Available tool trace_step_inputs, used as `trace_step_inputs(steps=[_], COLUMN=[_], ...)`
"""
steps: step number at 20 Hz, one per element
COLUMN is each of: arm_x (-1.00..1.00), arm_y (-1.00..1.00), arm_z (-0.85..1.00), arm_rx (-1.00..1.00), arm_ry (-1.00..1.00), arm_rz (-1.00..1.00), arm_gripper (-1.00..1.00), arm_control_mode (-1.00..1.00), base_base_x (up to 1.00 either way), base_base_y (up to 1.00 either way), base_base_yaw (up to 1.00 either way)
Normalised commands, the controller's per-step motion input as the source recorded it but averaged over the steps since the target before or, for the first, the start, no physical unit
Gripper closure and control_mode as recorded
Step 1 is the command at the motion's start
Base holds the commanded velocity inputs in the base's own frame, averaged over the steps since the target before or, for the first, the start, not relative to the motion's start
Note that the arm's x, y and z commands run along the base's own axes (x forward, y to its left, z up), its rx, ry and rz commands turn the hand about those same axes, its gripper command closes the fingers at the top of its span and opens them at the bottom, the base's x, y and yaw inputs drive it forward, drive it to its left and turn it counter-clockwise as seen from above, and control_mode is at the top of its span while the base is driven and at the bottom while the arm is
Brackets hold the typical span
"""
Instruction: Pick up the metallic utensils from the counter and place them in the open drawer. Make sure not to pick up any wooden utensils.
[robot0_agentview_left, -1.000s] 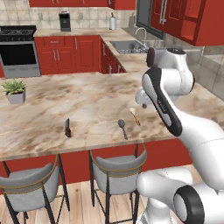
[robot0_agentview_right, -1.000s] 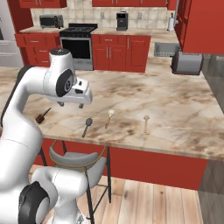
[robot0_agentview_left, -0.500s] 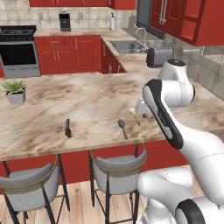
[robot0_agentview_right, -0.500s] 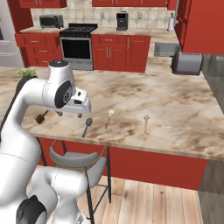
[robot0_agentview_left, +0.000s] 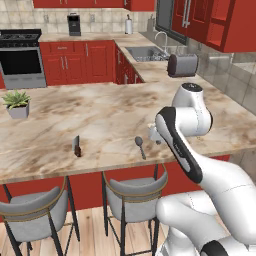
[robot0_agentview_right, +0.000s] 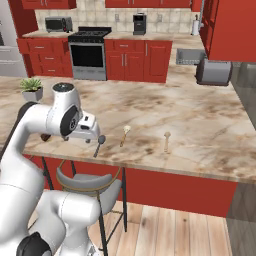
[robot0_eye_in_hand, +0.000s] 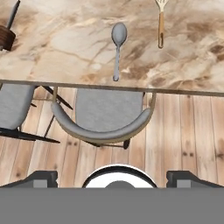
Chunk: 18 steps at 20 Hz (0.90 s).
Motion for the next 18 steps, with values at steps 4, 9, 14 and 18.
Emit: trace_step_inputs(steps=[4, 9, 14, 18], arm_x=[0.30, 0.49, 0.44, 0.49], arm_y=[0.27, 0.21, 0.02, 0.00], arm_z=[-0.12, -0.23, -0.21, -0.36], arm_rx=[0.00, -0.01, 0.00, 0.00], arm_ry=[0.00, 0.00, 0.00, 0.01], arm_rz=[0.00, 0.00, -0.01, 0.00], arm_gripper=[-1.00, -1.00, -1.00, -1.00], arm_control_mode=[-1.00, -1.00, -1.00, -1.00], base_base_x=[0.00, 0.00, 0.00, 0.00], base_base_y=[0.00, 0.00, 0.00, 0.00], base_base_yaw=[0.00, 0.00, 0.00, 0.00])
